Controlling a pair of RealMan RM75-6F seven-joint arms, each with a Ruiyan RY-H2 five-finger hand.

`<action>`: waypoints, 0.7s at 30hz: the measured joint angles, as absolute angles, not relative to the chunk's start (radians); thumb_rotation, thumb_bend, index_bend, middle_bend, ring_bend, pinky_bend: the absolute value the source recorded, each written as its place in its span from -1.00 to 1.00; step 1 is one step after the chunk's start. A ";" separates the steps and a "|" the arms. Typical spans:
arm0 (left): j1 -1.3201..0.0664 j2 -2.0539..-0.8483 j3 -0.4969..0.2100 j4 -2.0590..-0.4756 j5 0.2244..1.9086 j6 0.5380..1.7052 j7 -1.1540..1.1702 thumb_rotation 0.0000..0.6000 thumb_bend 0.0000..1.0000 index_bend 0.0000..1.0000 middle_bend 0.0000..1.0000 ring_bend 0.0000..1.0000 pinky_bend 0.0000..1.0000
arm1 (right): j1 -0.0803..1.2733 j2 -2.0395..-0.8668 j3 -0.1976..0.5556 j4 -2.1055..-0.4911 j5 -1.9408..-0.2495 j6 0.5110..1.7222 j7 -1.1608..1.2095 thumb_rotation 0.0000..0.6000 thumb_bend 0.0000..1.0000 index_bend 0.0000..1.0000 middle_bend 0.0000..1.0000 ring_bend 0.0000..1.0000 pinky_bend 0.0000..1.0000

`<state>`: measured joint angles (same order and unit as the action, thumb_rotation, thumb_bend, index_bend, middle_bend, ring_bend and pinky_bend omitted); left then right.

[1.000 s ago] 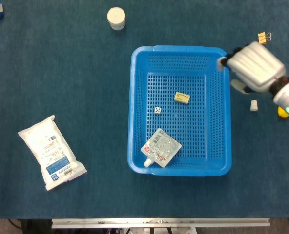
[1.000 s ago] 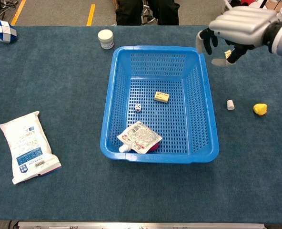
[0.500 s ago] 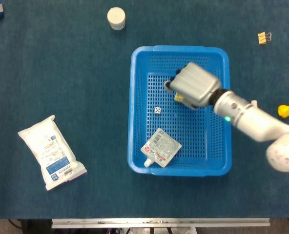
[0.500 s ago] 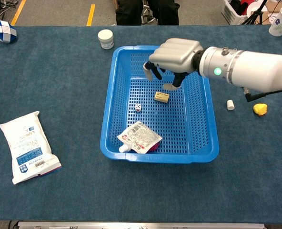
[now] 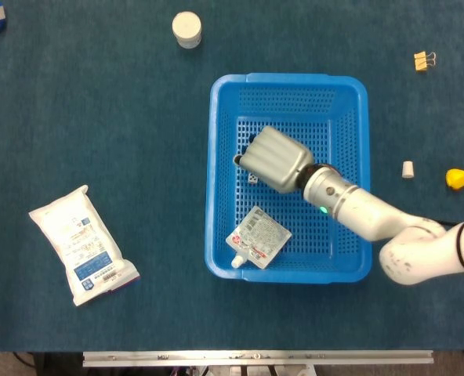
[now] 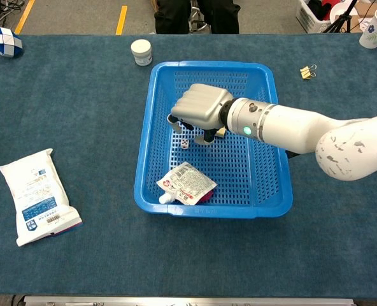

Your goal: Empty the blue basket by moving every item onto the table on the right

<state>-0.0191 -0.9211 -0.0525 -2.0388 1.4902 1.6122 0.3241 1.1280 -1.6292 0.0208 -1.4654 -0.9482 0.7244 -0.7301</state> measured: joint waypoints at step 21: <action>-0.017 -0.916 -0.061 -2.019 1.483 1.607 0.296 1.00 -0.40 -0.22 -0.45 -0.48 -0.72 | 1.142 -1.723 0.009 -1.375 -0.937 0.747 -0.773 1.00 -0.56 -0.16 -0.01 -0.20 0.05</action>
<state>-0.0172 -0.9161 -0.0613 -2.0194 1.4829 1.6069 0.2959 1.1423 -1.7231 0.0089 -1.3754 -0.9373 0.7467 -0.7729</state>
